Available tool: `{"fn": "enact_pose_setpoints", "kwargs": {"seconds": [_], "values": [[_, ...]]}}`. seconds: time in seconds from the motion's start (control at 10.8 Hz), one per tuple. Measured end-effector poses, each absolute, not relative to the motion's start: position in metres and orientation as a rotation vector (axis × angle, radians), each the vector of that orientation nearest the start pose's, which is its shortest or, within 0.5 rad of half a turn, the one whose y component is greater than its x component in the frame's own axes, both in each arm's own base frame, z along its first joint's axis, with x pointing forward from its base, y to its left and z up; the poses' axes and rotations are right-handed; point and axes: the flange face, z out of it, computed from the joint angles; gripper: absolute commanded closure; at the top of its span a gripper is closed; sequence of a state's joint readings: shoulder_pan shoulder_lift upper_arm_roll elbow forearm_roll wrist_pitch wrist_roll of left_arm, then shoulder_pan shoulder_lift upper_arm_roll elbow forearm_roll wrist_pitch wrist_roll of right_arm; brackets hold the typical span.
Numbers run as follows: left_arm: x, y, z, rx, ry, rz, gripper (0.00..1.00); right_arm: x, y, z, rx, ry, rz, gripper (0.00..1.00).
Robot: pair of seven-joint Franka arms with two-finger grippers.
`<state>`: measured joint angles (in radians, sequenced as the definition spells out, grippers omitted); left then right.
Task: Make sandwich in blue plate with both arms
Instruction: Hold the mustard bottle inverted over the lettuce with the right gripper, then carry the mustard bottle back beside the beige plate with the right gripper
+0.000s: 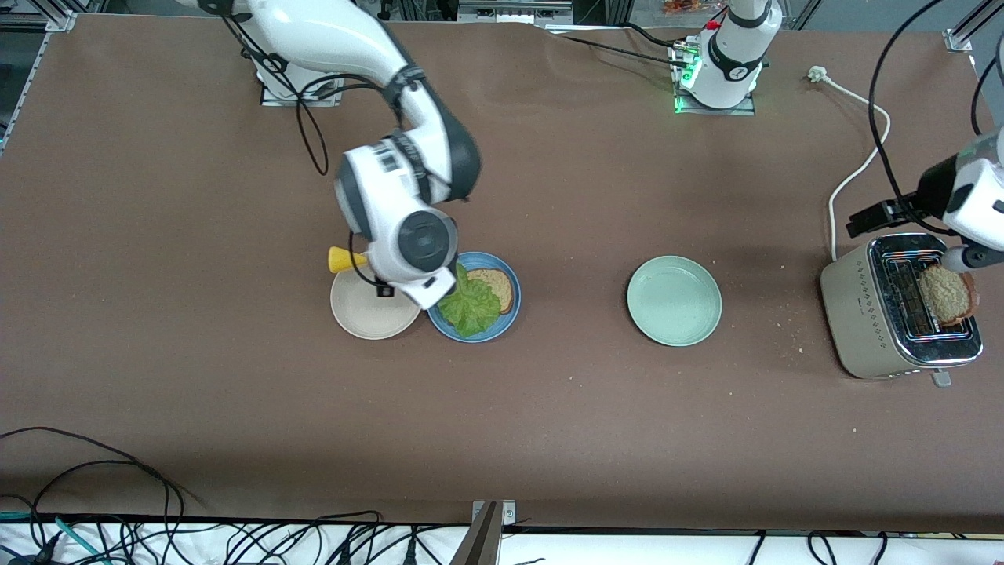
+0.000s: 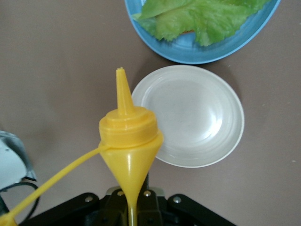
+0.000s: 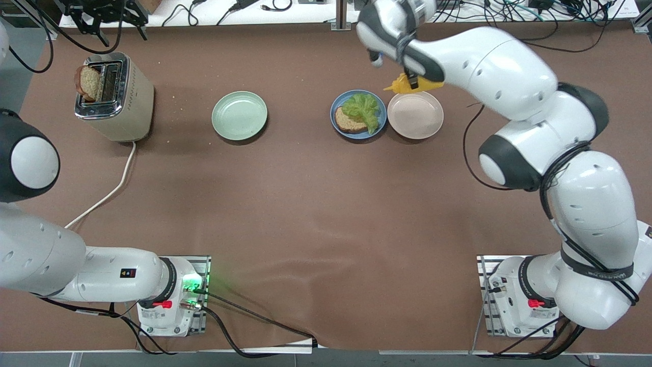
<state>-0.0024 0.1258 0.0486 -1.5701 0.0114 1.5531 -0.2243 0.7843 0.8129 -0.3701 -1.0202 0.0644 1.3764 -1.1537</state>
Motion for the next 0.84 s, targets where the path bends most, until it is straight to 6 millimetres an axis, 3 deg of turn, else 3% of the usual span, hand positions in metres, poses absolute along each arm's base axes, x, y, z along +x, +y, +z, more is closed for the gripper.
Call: {"fn": "enact_pose_setpoints", "kwargs": {"seconds": [0.28, 0.46, 0.65, 0.84], "values": [[0.605, 0.077, 0.528, -3.072, -0.453, 0.257, 0.00, 0.645, 0.267, 0.379, 2.240, 2.523, -0.643, 1.00], [0.617, 0.121, 0.482, -3.101, -0.283, 0.352, 0.00, 0.663, 0.192, 0.377, 2.288, 2.763, -0.547, 1.00], [0.631, 0.163, 0.441, -3.112, -0.224, 0.334, 0.00, 0.669, 0.128, 0.361, 2.280, 3.036, -0.342, 1.00], [0.635, 0.197, 0.424, -3.121, -0.155, 0.292, 0.00, 0.665, 0.078, 0.331, 2.264, 3.241, -0.090, 1.00]]}}
